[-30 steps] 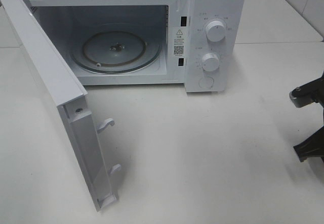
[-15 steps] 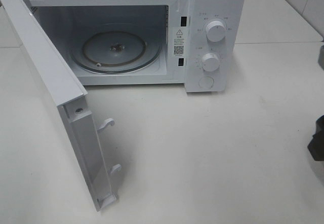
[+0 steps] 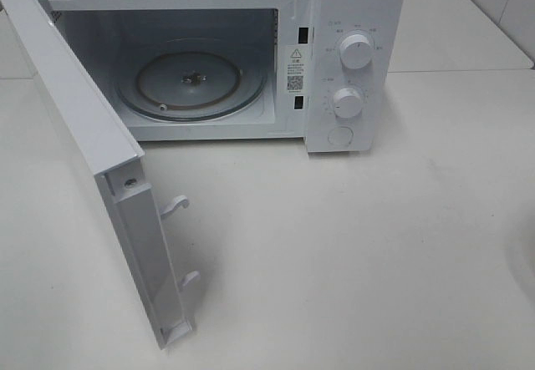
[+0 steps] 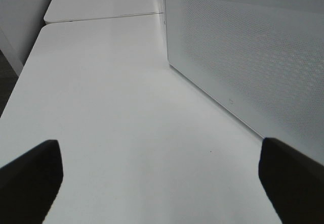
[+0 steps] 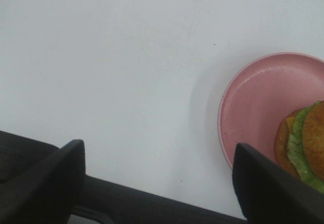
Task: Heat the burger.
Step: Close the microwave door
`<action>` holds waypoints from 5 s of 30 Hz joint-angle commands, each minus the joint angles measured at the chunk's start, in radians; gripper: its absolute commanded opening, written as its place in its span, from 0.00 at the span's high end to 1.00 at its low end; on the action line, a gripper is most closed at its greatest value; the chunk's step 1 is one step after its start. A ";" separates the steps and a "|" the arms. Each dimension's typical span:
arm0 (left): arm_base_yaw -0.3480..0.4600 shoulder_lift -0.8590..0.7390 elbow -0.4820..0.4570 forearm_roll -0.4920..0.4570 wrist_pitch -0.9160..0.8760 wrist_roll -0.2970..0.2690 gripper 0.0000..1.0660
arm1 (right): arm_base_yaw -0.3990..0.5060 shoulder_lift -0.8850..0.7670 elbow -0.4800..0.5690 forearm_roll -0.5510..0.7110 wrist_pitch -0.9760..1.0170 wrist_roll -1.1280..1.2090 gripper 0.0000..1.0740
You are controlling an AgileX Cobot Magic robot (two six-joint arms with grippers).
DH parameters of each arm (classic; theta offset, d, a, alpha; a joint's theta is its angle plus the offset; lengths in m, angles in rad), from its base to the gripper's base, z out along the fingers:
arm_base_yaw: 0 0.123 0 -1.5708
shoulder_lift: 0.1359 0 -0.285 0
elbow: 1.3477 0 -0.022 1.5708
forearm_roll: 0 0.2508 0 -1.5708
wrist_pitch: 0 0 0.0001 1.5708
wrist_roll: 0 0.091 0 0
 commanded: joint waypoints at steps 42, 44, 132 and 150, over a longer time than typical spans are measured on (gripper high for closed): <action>0.005 -0.017 0.003 -0.001 0.000 -0.003 0.08 | -0.306 -0.576 0.149 0.056 -0.052 -0.093 0.29; 0.005 -0.017 0.003 -0.001 0.000 -0.003 0.08 | -0.306 -0.576 0.149 0.056 -0.052 -0.093 0.29; 0.005 0.549 0.326 -0.002 -1.307 -0.007 1.00 | -0.306 -0.575 0.148 0.055 -0.052 -0.090 0.29; 0.005 1.001 0.371 0.095 -1.692 -0.200 1.00 | -0.306 -0.575 0.148 0.055 -0.052 -0.090 0.29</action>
